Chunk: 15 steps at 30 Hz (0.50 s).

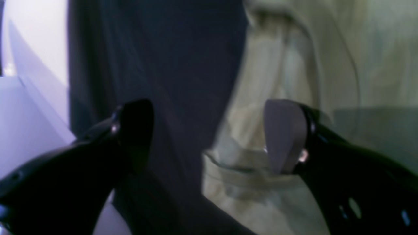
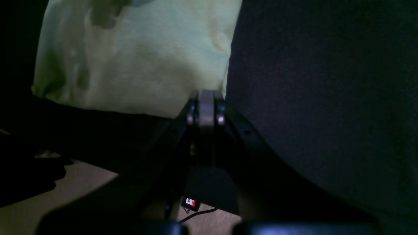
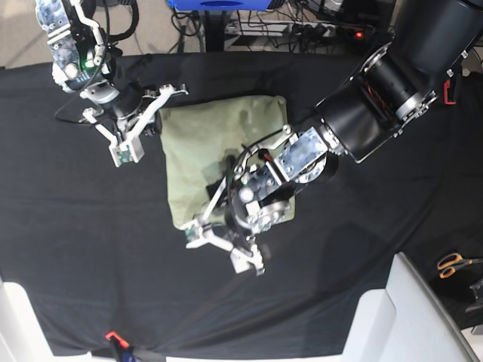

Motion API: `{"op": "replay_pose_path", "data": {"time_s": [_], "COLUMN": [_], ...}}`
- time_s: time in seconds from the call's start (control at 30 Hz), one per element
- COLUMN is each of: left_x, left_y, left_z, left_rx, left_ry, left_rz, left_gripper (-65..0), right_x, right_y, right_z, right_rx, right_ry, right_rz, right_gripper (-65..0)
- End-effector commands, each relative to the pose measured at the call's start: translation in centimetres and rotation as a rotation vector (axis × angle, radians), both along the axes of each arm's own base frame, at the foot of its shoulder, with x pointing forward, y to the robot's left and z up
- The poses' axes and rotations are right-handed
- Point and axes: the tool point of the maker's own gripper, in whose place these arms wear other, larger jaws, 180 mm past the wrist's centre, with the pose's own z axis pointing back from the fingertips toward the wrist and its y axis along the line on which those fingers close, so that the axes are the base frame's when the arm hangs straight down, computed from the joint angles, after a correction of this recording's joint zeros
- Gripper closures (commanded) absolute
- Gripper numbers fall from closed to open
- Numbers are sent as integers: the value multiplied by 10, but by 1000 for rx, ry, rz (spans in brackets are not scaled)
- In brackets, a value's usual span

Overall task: Fold the T-shirt properly
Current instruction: 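Drag the folded shirt with the left gripper to square it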

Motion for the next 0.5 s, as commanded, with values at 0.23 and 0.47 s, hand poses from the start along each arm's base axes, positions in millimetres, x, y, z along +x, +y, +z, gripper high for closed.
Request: {"op": "replay_pose_path", "data": {"time_s": [0.23, 0.47], "left_x": [-12, -113], "left_y": [-20, 4], "left_z": [88, 21], "left_rx": [-387, -410], "left_ry": [-104, 116], "left_rz": [146, 271], "left_gripper": [-278, 0], "right_x": [-9, -16], "right_y": [0, -4], "right_z": [1, -3], "right_rx": [4, -3], "right_ry": [-1, 17], "right_rz": [8, 3], "right_gripper": [0, 0]}}
